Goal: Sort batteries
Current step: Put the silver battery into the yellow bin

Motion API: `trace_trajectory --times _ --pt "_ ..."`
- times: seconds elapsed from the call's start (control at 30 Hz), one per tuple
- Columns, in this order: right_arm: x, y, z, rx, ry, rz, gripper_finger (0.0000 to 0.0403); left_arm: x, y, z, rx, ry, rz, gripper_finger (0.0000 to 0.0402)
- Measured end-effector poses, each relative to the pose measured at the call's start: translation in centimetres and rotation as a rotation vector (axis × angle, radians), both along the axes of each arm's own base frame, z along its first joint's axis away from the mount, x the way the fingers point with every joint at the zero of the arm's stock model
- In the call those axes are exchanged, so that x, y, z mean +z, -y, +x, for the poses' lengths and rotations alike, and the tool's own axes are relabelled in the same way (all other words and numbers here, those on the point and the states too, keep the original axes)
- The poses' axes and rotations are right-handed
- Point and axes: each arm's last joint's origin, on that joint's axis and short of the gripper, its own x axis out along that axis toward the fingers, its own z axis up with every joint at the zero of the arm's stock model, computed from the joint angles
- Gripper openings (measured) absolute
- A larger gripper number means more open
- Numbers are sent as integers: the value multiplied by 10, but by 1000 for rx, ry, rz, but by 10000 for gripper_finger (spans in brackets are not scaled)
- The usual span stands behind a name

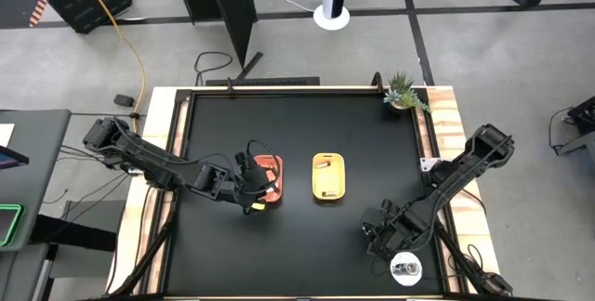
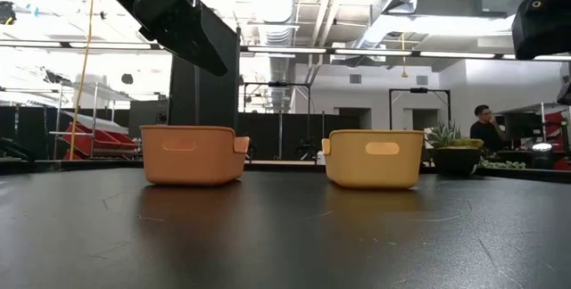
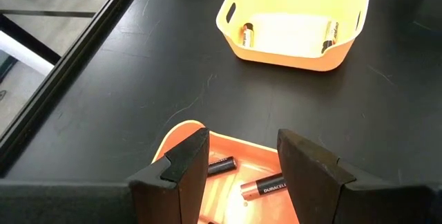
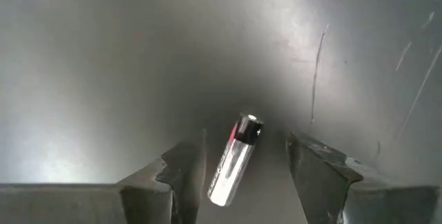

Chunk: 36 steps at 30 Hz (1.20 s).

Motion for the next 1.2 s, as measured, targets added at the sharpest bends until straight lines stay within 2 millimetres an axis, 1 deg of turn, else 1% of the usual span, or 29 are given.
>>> trace_trajectory --times 0.13,0.27,0.47,0.57,0.77,0.87,0.97,1.2 --pt "-3 -1 1 0 -11 -7 215 0 0 0 0 0 0 166" --pt "-17 -3 4 9 -64 -14 214 0 0 0 0 1 -1 166" --pt "-25 -4 5 0 -88 -39 209 0 0 0 1 2 -1 166" --pt "-25 -2 6 -6 -95 -43 182 0 0 0 1 2 -1 166" --pt "-26 2 6 -7 -114 -57 76 0 0 0 1 3 -2 166" --pt "-26 3 8 17 -115 -60 39 0 0 0 1 4 -2 166" --pt "-26 5 10 32 -116 -58 26 0 0 0 1 3 -2 166" --pt "-26 8 15 69 -103 -60 25 0 0 0 1 3 -2 166"
